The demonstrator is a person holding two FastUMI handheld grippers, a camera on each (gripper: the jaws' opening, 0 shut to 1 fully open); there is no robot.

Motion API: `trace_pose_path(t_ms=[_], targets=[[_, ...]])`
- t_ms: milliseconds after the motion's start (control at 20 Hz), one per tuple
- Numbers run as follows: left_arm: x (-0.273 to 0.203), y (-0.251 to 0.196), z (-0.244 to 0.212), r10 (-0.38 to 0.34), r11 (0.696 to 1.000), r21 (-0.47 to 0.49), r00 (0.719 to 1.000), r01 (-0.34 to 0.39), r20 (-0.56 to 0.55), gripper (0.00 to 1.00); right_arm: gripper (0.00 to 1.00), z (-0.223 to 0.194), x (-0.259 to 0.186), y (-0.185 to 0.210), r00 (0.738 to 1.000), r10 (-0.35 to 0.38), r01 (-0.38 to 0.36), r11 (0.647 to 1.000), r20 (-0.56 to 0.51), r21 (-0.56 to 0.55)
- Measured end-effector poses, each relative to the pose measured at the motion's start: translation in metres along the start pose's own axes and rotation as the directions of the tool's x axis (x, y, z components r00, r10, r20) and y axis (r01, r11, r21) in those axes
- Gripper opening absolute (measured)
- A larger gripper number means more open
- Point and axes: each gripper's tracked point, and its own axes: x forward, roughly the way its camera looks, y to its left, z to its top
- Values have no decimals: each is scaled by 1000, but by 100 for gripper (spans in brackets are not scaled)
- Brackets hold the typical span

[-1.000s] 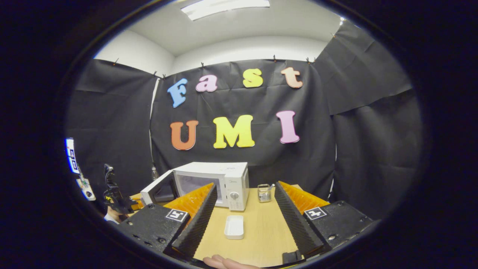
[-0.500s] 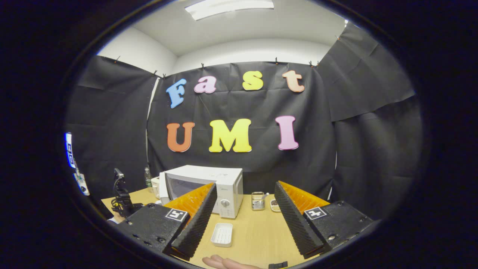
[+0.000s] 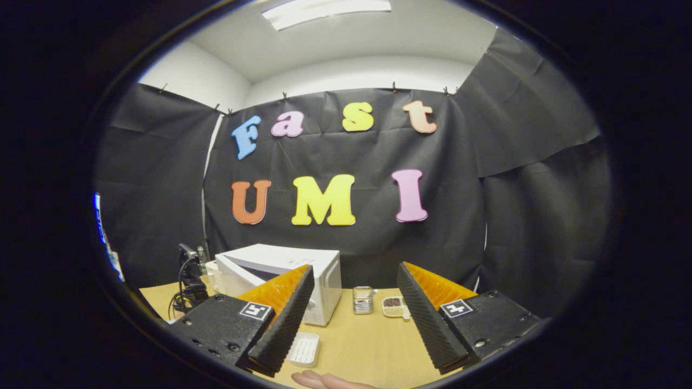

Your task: Open the microwave oven with the left hand, put the food in, and close the microwave oven.

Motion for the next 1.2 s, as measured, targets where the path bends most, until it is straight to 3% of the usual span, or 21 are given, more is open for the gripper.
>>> trace_pose_path(t_ms=[50, 250, 550, 600, 950, 1200], targets=[[8, -3, -1, 2, 1000, 1, 1000, -2, -9, 0, 98, -3, 7, -5, 1000, -1, 1, 1000, -7, -3], [38, -8, 3, 15, 1000, 14, 1000, -15, -14, 0, 98, -16, 30, -21, 999, -7, 8, 1000, -40, 12], [77, 14, -12, 94, 996, 13, 993, -94, -72, 0, 98, -38, 57, -31, 996, 2, 1, 999, -88, 33], [80, 14, -5, 96, 995, 18, 995, -96, -34, 0, 98, -45, 60, -33, 995, 1, 3, 999, -100, 33], [86, 15, -6, 143, 989, 47, 989, -141, -35, 1, 98, -72, 80, -39, 986, -5, 19, 997, -167, 80], [85, 14, -6, 133, 991, 21, 990, -132, -41, 1, 98, -57, 70, -23, 993, 25, -12, 994, -117, 108]])
